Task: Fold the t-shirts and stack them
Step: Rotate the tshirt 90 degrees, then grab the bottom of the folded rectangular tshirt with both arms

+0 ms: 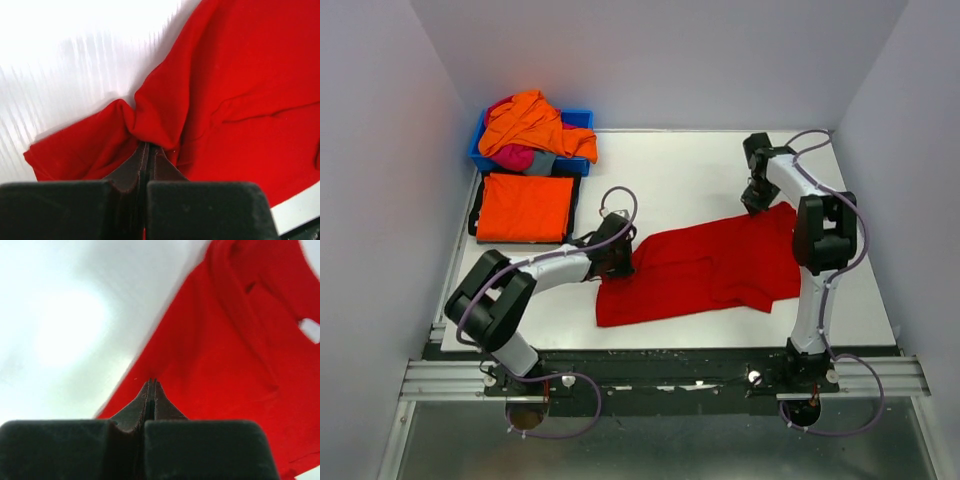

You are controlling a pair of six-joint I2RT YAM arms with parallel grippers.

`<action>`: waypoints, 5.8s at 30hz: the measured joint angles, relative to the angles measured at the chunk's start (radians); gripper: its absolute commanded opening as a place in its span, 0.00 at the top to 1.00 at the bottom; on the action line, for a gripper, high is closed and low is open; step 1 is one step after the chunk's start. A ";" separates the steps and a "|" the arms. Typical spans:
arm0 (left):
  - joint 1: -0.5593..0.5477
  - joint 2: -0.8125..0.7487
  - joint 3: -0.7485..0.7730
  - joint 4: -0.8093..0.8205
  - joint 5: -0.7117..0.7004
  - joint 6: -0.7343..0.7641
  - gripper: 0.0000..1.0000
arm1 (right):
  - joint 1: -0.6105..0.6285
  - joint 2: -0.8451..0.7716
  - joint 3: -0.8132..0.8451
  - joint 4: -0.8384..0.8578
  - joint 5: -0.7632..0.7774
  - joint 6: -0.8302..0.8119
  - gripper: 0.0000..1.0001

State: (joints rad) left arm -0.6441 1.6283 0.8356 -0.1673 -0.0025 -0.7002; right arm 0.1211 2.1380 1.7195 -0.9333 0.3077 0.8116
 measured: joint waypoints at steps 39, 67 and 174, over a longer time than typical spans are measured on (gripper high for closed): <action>0.020 -0.424 0.093 -0.344 -0.078 0.017 0.84 | 0.202 -0.335 -0.569 0.249 -0.037 0.187 0.99; 0.181 -0.155 0.067 -0.109 -0.032 0.031 0.84 | 0.518 -0.273 -0.247 0.370 -0.191 -0.074 0.99; 0.385 0.939 1.329 -0.114 0.126 -0.113 0.67 | 0.395 -0.854 -1.126 0.500 -0.452 -0.109 0.55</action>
State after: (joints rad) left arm -0.2596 2.5671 2.1643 -0.2810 0.1238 -0.8135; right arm 0.5159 1.2839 0.5938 -0.4328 -0.1448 0.7029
